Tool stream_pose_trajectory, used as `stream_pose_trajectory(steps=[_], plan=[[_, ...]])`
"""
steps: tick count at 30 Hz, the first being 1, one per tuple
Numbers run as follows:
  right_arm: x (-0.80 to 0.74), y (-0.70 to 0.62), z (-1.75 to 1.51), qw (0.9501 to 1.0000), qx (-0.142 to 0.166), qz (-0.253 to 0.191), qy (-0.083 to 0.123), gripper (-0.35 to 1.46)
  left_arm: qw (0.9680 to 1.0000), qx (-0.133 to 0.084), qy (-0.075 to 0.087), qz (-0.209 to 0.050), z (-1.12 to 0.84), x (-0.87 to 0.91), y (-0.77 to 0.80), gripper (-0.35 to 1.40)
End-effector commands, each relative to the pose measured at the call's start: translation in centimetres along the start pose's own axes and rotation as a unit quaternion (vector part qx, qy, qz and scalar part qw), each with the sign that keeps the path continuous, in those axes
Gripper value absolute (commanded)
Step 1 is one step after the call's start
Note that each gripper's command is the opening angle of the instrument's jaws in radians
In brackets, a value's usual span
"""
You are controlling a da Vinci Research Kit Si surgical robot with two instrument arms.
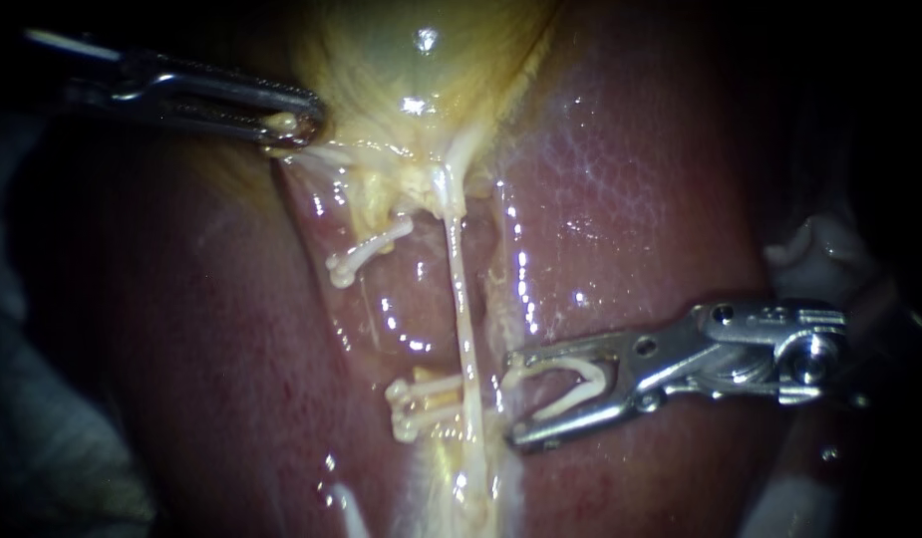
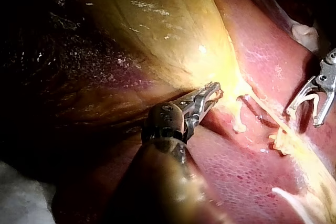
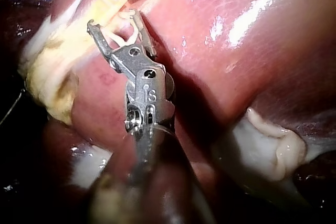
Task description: Clipping first clip right tube
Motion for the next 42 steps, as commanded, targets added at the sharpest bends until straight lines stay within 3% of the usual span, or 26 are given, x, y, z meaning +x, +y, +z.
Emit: stream_pose_trajectory(steps=[1,9,17,36,42], plan=[[-0.02,0.02,0.01,1.0000,0.000,0.000,0.000,0.50,1.0000,0.000,0.000,0.000,0.00,0.00,0.00,-0.35],[-0.21,0.23,0.11,1.0000,-0.006,0.006,-0.001,0.50,1.0000,0.000,0.000,0.000,0.00,0.00,0.00,-0.35],[-0.19,0.33,0.32,0.9997,-0.003,0.015,0.019,0.50,1.0000,0.000,0.000,0.000,0.00,0.00,0.00,-0.35],[-0.05,0.26,0.61,0.9968,0.013,0.047,0.063,0.50,1.0000,0.000,0.000,0.000,0.00,-0.01,0.00,-0.35],[0.02,0.14,0.59,0.9951,0.031,0.052,0.078,0.50,1.0000,0.000,0.000,0.000,0.00,-0.01,0.00,-0.35]])
